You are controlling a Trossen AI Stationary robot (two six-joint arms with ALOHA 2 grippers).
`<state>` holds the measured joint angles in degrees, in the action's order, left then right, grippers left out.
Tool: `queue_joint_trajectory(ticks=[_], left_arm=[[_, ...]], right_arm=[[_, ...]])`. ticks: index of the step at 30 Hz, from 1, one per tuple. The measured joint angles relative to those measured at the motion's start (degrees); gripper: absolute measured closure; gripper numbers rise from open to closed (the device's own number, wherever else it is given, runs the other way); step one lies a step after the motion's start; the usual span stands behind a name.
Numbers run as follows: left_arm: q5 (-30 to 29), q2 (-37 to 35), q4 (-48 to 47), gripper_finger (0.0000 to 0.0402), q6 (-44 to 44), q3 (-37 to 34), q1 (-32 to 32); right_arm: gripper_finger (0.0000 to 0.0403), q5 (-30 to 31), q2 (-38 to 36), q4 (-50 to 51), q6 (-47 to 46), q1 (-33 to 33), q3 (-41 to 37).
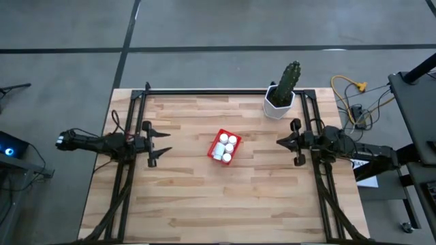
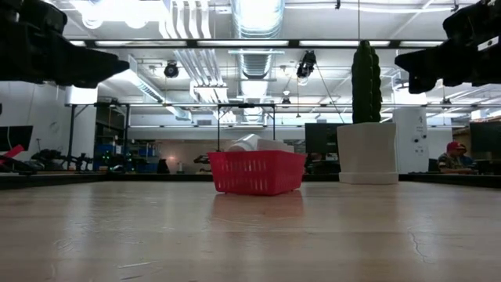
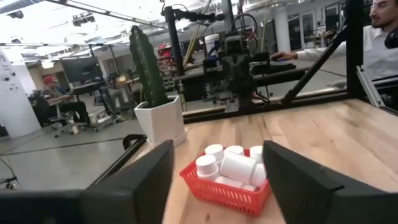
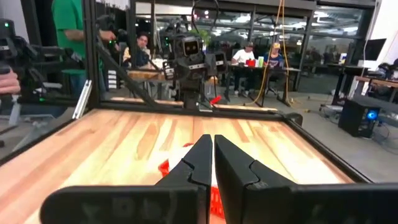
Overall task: Pick and place pill bottles into a basket
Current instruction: Return to Home Position
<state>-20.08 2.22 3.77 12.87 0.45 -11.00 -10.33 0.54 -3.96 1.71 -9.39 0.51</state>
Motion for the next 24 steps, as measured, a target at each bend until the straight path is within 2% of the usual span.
queue_joint_trajectory(ticks=[3,10,11,16,24], left_arm=[[0.0,0.3,-0.2,0.0221,0.1,0.0,0.0],[0.5,3.8,-0.5,0.038,-0.2,0.0,0.0],[1.2,4.2,-0.5,0.039,-0.7,0.0,0.0],[1.8,4.7,-0.5,0.0391,-8.7,0.0,0.0],[4.8,2.4,-1.1,0.04,-12.4,0.0,0.0]], right_arm=[[0.0394,0.0,0.0,1.3,0.0,0.0,0.0],[0.0394,0.0,0.0,1.9,0.1,0.0,0.0],[0.0394,0.0,0.0,1.9,0.3,0.0,0.0],[0.0394,0.0,0.1,1.9,0.3,0.0,0.0],[0.0394,-0.1,0.1,1.9,0.3,0.0,0.0]])
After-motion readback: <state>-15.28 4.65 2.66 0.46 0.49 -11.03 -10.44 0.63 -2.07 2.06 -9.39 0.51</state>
